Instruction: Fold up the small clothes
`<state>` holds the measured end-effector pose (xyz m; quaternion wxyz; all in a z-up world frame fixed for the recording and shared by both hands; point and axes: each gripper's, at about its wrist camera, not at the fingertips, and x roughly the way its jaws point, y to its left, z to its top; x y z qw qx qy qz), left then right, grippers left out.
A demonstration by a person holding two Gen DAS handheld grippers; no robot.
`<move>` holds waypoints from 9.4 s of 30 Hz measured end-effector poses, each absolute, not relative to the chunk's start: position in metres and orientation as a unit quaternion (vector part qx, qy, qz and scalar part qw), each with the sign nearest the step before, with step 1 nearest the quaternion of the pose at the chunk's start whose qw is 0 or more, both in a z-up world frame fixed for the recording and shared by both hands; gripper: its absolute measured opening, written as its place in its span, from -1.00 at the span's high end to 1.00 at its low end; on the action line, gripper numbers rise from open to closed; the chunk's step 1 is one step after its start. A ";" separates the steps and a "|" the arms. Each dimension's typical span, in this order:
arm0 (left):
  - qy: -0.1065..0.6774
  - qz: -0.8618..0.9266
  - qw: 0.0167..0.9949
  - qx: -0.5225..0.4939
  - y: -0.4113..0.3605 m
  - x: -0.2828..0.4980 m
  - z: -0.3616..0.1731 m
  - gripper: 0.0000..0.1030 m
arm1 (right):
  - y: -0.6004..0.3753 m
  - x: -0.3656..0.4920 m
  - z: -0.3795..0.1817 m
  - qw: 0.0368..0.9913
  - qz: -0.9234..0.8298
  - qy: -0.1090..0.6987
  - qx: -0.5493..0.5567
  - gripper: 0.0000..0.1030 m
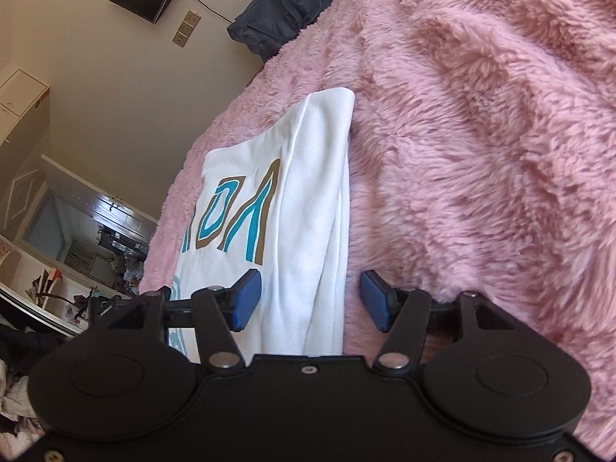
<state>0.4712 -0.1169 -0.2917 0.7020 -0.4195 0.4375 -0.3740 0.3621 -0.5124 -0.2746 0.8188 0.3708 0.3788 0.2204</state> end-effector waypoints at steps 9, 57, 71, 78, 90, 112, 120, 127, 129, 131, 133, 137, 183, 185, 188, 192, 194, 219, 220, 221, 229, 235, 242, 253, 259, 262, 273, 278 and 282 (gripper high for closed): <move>0.472 -0.388 0.699 -0.371 -0.158 0.512 -0.288 -0.07 | -0.482 0.399 -0.286 0.795 0.246 0.368 0.415 -0.47; 0.432 -0.328 0.745 -0.389 0.084 0.348 -0.287 0.37 | -0.271 0.321 -0.238 0.782 0.263 0.413 0.386 0.32; 0.389 -0.291 0.823 -0.294 0.127 0.326 -0.230 0.21 | -0.287 0.282 -0.215 0.862 0.180 0.392 0.266 -0.15; 0.331 -0.301 0.825 -0.347 0.103 0.377 -0.201 0.14 | -0.241 0.291 -0.152 0.925 0.206 0.291 0.132 -0.14; 0.385 -0.240 0.807 -0.378 0.087 0.443 -0.267 0.12 | -0.222 0.371 -0.199 0.921 0.171 0.347 0.044 0.11; 0.350 -0.235 0.887 -0.190 0.054 0.280 -0.177 0.07 | -0.199 0.265 -0.157 0.910 0.218 0.347 -0.058 0.01; 0.363 -0.232 0.894 -0.122 0.013 0.191 -0.206 0.07 | -0.176 0.184 -0.181 0.906 0.182 0.377 -0.067 0.49; 0.412 -0.215 0.877 -0.123 0.009 0.196 -0.239 0.06 | -0.177 0.170 -0.208 0.904 0.140 0.401 -0.041 0.50; 0.422 -0.215 0.872 -0.122 0.009 0.200 -0.251 0.03 | -0.185 0.174 -0.216 0.902 0.133 0.411 -0.019 0.63; 0.429 -0.211 0.869 -0.128 0.008 0.202 -0.256 0.03 | -0.191 0.177 -0.223 0.899 0.129 0.419 -0.005 0.67; 0.424 -0.214 0.870 -0.131 0.008 0.201 -0.247 0.04 | -0.197 0.179 -0.227 0.896 0.126 0.425 0.017 0.67; 0.385 -0.243 0.878 -0.146 0.011 0.195 -0.220 0.05 | -0.202 0.172 -0.211 0.903 0.142 0.403 0.035 0.66; 0.410 -0.026 0.910 -0.060 -0.043 0.122 -0.117 -0.09 | -0.174 0.126 -0.116 0.927 0.077 0.366 0.043 -0.38; 0.412 -0.020 0.909 -0.059 -0.045 0.110 -0.113 -0.11 | -0.171 0.114 -0.113 0.926 0.067 0.370 0.041 -0.48; 0.412 -0.015 0.909 -0.062 -0.048 0.094 -0.109 -0.13 | -0.163 0.097 -0.112 0.924 0.062 0.376 0.028 -0.49; 0.416 -0.001 0.908 -0.049 -0.052 0.078 -0.108 -0.15 | -0.153 0.078 -0.111 0.925 0.059 0.376 -0.001 -0.51; 0.419 0.006 0.907 -0.043 -0.053 0.073 -0.108 -0.15 | -0.151 0.072 -0.110 0.925 0.059 0.376 -0.007 -0.54; 0.430 0.010 0.902 -0.033 -0.053 0.063 -0.112 -0.21 | -0.143 0.064 -0.108 0.921 0.061 0.384 -0.005 -0.57; 0.431 0.012 0.902 -0.032 -0.053 0.063 -0.113 -0.21 | -0.143 0.064 -0.108 0.921 0.062 0.384 -0.005 -0.57; 0.431 0.013 0.902 -0.029 -0.054 0.063 -0.114 -0.21 | -0.144 0.064 -0.108 0.921 0.061 0.384 -0.004 -0.57; 0.436 0.018 0.900 -0.013 -0.055 0.066 -0.119 -0.21 | -0.144 0.065 -0.108 0.922 0.059 0.383 -0.001 -0.60; 0.439 0.023 0.898 -0.014 -0.053 0.067 -0.120 -0.22 | -0.144 0.066 -0.109 0.922 0.059 0.383 -0.001 -0.60; 0.441 0.022 0.897 -0.015 -0.053 0.068 -0.121 -0.22 | -0.144 0.066 -0.109 0.922 0.059 0.384 -0.001 -0.60; 0.443 0.022 0.896 -0.016 -0.054 0.069 -0.122 -0.22 | -0.141 0.069 -0.114 0.920 0.059 0.388 -0.003 -0.61; 0.443 0.022 0.896 -0.017 -0.053 0.069 -0.123 -0.23 | -0.140 0.070 -0.116 0.919 0.060 0.389 -0.003 -0.61; 0.443 0.020 0.896 -0.015 -0.054 0.069 -0.123 -0.23 | -0.140 0.070 -0.116 0.919 0.060 0.390 -0.003 -0.61; 0.443 0.015 0.896 -0.009 -0.056 0.069 -0.125 -0.23 | -0.142 0.070 -0.116 0.919 0.059 0.391 -0.003 -0.62; 0.430 0.013 0.903 -0.009 -0.056 0.067 -0.125 -0.23 | -0.142 0.069 -0.118 0.918 0.059 0.392 -0.003 -0.62; 0.425 0.007 0.905 -0.006 -0.057 0.066 -0.124 -0.23 | -0.142 0.070 -0.118 0.918 0.058 0.392 -0.003 -0.62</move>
